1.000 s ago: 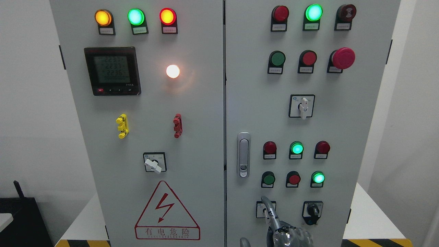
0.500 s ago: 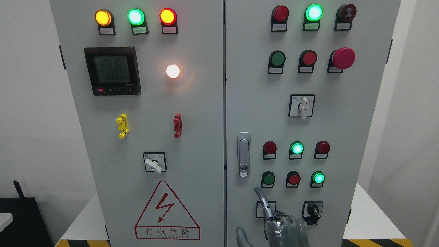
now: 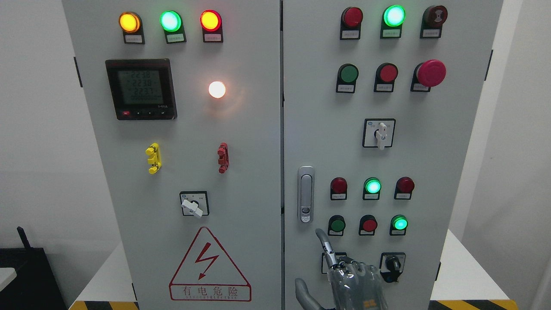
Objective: Release door handle
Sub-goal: 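Raise the right hand from below toward the silver door handle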
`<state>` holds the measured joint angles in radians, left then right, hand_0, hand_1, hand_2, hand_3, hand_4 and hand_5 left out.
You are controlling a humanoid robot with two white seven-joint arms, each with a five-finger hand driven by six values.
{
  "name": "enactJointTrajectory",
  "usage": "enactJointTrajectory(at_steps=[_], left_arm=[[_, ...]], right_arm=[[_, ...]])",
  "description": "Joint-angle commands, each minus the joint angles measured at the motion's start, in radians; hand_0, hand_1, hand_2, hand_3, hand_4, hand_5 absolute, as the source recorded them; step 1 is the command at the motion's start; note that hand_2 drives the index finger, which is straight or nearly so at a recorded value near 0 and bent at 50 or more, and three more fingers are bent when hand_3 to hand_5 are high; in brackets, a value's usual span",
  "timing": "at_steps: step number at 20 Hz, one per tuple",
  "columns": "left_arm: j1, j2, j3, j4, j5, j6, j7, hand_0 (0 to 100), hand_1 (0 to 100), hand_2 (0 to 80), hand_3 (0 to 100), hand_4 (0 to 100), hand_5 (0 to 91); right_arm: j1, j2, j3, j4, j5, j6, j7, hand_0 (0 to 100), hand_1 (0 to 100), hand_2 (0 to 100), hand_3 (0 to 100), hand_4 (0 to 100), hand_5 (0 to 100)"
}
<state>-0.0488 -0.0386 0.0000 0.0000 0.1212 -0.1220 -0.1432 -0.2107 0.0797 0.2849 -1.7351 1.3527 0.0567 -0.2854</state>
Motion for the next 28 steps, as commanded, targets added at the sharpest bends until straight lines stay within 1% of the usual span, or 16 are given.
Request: enactJointTrajectory(at_steps=[1,7,10,12,13,28], left_arm=[[0.0,0.0,0.011,0.017,0.0,0.001,0.0,12,39,0.0,0,0,0.0],[0.0,0.0,0.011,0.017,0.0,0.001,0.0,12,39,0.0,0,0,0.0],[0.0,0.0,0.011,0.017,0.0,-0.001,0.0,12,39,0.0,0,0,0.0],[0.0,0.0,0.011,0.017,0.0,-0.001,0.0,12,39,0.0,0,0,0.0],[0.0,0.0,0.011,0.017,0.0,0.001,0.0,12,39,0.0,0,0,0.0],[0.0,0.0,0.011,0.017,0.0,-0.001,0.0,12,39,0.0,0,0,0.0]], right_arm=[[-0.032,0.0,-0.003,0.063,0.031,0.015,0.014,36,27,0,100,94,99],[-0.076,0.002,-0.003,0.085,0.032,0.017,0.017,37,26,0,100,94,99],[-0.079,0.002,-0.003,0.086,0.036,0.017,0.02,37,26,0,100,94,99],[-0.079,0.003,-0.001,0.085,0.045,0.017,0.037,37,26,0,100,94,99],[-0.079,0.003,-0.001,0.085,0.051,0.017,0.038,37,26,0,100,94,99],[-0.102,0.005,0.01,0.092,0.054,0.017,0.042,37,26,0,100,94,99]])
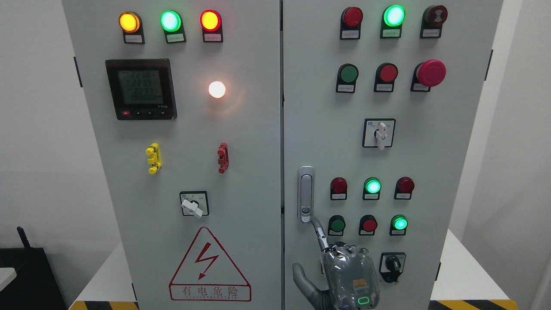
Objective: Release door handle
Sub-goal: 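Raise the right hand from below toward the silver door handle, then move the right hand up alongside the silver lever handle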
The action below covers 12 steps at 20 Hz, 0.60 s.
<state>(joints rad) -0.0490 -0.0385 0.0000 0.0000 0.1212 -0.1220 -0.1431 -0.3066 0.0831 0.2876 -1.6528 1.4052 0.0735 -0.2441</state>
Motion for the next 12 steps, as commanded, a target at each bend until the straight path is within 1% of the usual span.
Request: enactJointTrajectory(at_steps=[1,4,12], left_arm=[[0.001,0.0,0.011,0.017,0.0,0.001,0.0,12,39,0.0,0,0,0.0],[0.0,0.0,0.011,0.017,0.0,0.001,0.0,12,39,0.0,0,0,0.0],[0.0,0.0,0.011,0.017,0.0,0.001,0.0,12,39,0.0,0,0,0.0]], right_arm=[[-0.008,0.001,0.007,0.01,0.001,0.0,0.0,37,26,0,100,94,99],[-0.006,0.009,0.007,0.01,0.001,0.0,0.0,37,26,0,100,94,99],[-0.008,0.009,0.007,0.018,0.001,0.0,0.0,37,26,0,100,94,99]])
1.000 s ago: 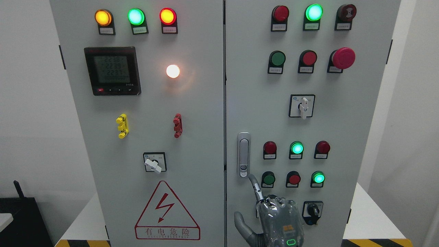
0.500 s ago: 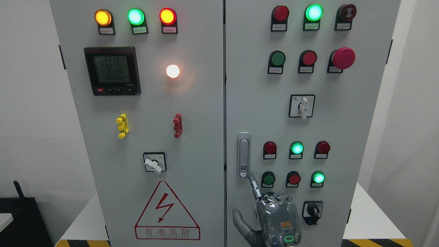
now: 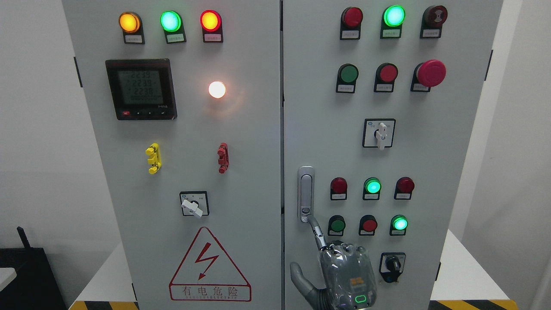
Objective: Release door handle
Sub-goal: 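Move the right hand up alongside the silver lever handle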
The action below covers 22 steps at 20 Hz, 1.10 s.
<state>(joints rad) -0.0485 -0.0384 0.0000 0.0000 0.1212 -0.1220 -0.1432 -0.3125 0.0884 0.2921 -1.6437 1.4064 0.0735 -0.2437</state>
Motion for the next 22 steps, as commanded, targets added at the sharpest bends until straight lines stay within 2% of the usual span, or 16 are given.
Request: enactJointTrajectory(at_steps=[1,5,22], left_arm=[[-0.001,0.0,0.011,0.017,0.0,0.001,0.001,12,39,0.0,0,0,0.0],[0.001,0.0,0.011,0.017,0.0,0.001,0.001,12,39,0.0,0,0,0.0],[-0.001,0.0,0.011,0.017,0.0,0.001,0.001,12,39,0.0,0,0,0.0]], right_arm=[[-0.002,0.004,0.002,0.01,0.0,0.0,0.001,37,26,0,100,94,99],[-0.002,0.004,0.002,0.012,0.0,0.0,0.018,37,26,0,100,94,99],[0.003,0.004,0.001,0.018,0.016,0.0,0.023,37,26,0,100,94,99]])
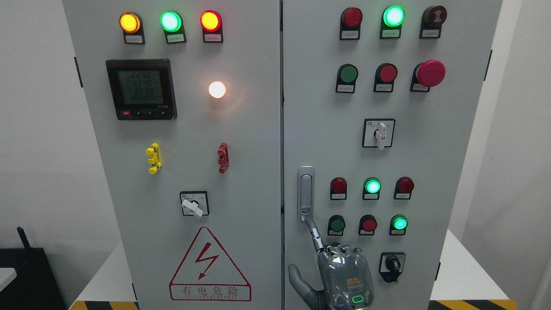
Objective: Release door handle
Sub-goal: 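Move the right hand up alongside the silver lever handle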
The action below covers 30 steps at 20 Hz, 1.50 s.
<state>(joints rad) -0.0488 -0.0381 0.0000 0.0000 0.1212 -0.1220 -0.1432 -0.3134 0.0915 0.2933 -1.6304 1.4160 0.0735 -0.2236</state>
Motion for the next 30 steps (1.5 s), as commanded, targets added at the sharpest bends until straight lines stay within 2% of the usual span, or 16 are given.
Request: enactJointTrajectory(at_steps=[1,5,14,22,30], left_arm=[[0.0,0.0,0.011,0.017,0.0,0.001,0.001,12,39,0.0,0,0,0.0],[0.001,0.0,0.011,0.017,0.0,0.001,0.001,12,39,0.0,0,0,0.0],[0.001,0.0,0.011,0.017,0.0,0.001,0.001,12,39,0.0,0,0,0.0],[0.0,0.0,0.011,0.017,0.0,-0.001,0.001,12,39,0.0,0,0,0.0],[0.001,0.0,0.011,0.017,0.0,0.001,0.001,12,39,0.0,0,0,0.0]], right_arm=[[0.004,0.002,0.0,0.004,0.006,0.0,0.003,37,26,0,100,94,99],[0.007,0.011,0.001,0.004,0.009,0.0,0.02,37,26,0,100,94,99],[0.005,0.013,0.0,0.003,0.009,0.0,0.02,37,26,0,100,94,99],[0.008,0.013,-0.003,-0.043,0.008,-0.004,-0.005,37,26,0,100,94,99],[0.045,0.013,-0.005,-0.086,0.005,-0.011,-0.01,37,25,0,100,93,99]])
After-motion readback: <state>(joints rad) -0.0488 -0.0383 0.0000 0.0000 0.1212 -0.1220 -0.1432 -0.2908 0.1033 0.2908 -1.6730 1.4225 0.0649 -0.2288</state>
